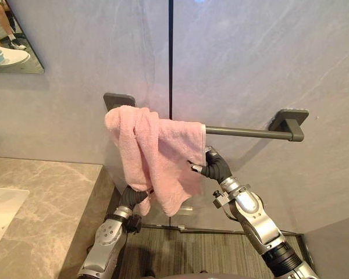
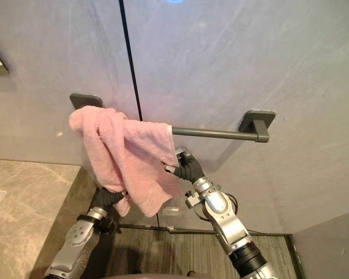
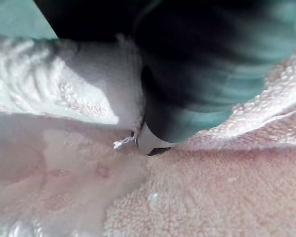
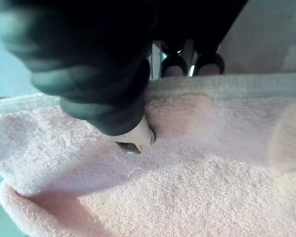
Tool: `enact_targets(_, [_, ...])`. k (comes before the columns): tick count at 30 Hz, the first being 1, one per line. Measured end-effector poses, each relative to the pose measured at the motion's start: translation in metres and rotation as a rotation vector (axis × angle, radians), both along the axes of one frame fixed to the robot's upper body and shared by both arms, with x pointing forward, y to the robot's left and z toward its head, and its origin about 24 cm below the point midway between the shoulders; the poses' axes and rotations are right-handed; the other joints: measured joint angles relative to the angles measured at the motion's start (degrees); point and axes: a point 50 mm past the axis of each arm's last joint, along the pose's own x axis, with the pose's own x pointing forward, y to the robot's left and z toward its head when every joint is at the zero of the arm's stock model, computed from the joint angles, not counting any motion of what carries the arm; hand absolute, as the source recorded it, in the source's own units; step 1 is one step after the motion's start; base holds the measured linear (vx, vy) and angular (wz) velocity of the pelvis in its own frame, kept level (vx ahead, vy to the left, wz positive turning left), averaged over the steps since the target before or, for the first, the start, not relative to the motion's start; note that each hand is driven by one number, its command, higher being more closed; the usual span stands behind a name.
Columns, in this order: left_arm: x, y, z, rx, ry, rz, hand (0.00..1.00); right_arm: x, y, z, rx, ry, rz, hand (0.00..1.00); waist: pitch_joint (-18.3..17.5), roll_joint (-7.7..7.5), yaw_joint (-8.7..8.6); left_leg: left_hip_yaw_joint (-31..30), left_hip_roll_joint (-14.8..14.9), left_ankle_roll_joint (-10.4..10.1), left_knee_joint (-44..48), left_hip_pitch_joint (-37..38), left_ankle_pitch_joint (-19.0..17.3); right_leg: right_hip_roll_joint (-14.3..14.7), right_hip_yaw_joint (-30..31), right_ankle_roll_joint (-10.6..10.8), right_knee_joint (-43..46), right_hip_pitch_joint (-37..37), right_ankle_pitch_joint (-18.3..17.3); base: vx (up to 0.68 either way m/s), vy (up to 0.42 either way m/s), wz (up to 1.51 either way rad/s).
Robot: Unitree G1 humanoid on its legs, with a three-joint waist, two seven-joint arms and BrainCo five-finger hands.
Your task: Organize washtable
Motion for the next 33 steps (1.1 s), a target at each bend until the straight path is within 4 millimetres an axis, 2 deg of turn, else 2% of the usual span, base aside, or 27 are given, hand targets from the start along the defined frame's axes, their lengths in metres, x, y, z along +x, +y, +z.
enact_targets(8, [0.002, 0.001, 0.002, -0.039, -0.017, 0.05, 1.0, -0.002, -0.009, -0.005, 0.039, 0.026, -0.059, 1.0, 0.2, -0.34, -0.04, -0.3, -0.2, 0.1, -1.4, 0.6, 0.8, -0.2, -0.5, 0.0, 0.0, -0.1, 0.0, 0.0, -0.003, 0.02])
enact_targets(14, [0.006, 0.005, 0.018, -0.07, -0.095, 0.091, 1.0, -0.002, -0.02, -0.006, 0.055, 0.031, -0.114, 1.0, 0.4, -0.15, -0.05, -0.7, -0.2, 0.1, -1.4, 0.8, 1.0, -0.2, -1.0, 0.1, 0.1, 0.1, 0.0, -0.02, -0.011, 0.03])
enact_targets(21, [0.008, 0.013, 0.03, -0.094, -0.157, 0.161, 1.0, -0.004, -0.036, 0.002, 0.073, -0.005, -0.182, 1.0, 0.8, 0.57, -0.21, -0.7, -0.3, 0.2, -1.4, 0.8, 1.1, -0.3, -0.9, 0.4, 0.0, 0.1, 0.2, 0.0, 0.0, 0.0])
enact_targets(28, [0.008, 0.016, 0.045, -0.115, -0.235, 0.196, 1.0, -0.007, -0.066, 0.008, 0.107, -0.041, -0.329, 1.0, 1.0, 0.81, -0.59, -0.5, -0.4, 0.2, -1.4, 0.9, 1.2, -0.4, -0.8, 0.6, 0.0, 0.1, 0.4, 0.0, 0.0, 0.0])
enact_targets(33, [0.008, 0.013, 0.045, -0.137, -0.24, 0.198, 1.0, -0.008, -0.072, 0.016, 0.121, -0.079, -0.357, 1.0, 1.1, 1.05, -0.62, -0.3, -0.4, 0.2, -1.4, 0.8, 1.2, -0.4, -0.6, 0.6, -0.8, 0.3, 0.9, 0.0, 0.0, -0.01])
